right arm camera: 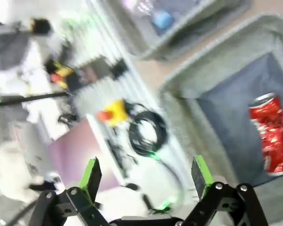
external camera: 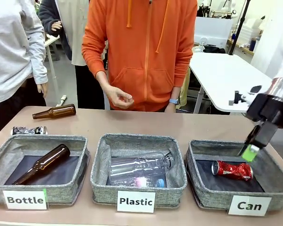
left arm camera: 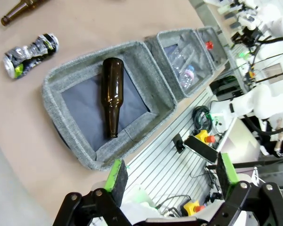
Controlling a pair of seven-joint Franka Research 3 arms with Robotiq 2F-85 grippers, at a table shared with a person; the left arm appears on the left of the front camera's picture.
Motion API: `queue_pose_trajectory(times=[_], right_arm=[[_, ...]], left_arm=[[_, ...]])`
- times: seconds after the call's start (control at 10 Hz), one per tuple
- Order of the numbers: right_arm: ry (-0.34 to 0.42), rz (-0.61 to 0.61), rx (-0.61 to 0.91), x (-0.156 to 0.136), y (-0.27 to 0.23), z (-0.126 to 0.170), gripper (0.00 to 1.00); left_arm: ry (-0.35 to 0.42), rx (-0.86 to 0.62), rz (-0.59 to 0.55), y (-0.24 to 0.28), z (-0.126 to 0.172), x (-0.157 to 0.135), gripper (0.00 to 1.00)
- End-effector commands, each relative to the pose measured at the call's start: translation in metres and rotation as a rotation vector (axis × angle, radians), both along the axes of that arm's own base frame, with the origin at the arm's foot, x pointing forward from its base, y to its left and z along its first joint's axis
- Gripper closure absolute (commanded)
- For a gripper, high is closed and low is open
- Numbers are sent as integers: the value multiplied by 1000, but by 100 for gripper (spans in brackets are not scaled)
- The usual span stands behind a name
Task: Sort the can waste into the basket.
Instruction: Pick up the can waste from the table and place it in the right Fabric basket.
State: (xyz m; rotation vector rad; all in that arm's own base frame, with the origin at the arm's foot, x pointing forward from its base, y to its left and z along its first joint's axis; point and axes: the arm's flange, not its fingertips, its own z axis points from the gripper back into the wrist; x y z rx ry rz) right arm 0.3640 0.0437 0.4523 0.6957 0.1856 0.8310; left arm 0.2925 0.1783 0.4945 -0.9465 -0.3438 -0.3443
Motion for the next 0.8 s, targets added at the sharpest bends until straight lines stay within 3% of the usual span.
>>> queue_pose_trajectory(times=[0.0,0.2,0.3,0.5,0.7], right_arm=[[358,-758,621,-6,-19,12,0],[478,-958,955,-6,-51,-2,0],[498,-1014,1112,-8,-65,-12,0],[426,-1150,1317,-21,-82,-30,0],[279,-1329,1345,-27,-81,-38,0]], left_arm=[[1,-8,-4,0,1,-1,2],[1,-8,-4,0,1,-1,2],[1,-8,-4,0,1,-1,2],[1,-8,-4,0,1,-1,2],[1,-8,-4,0,1,-1,2]])
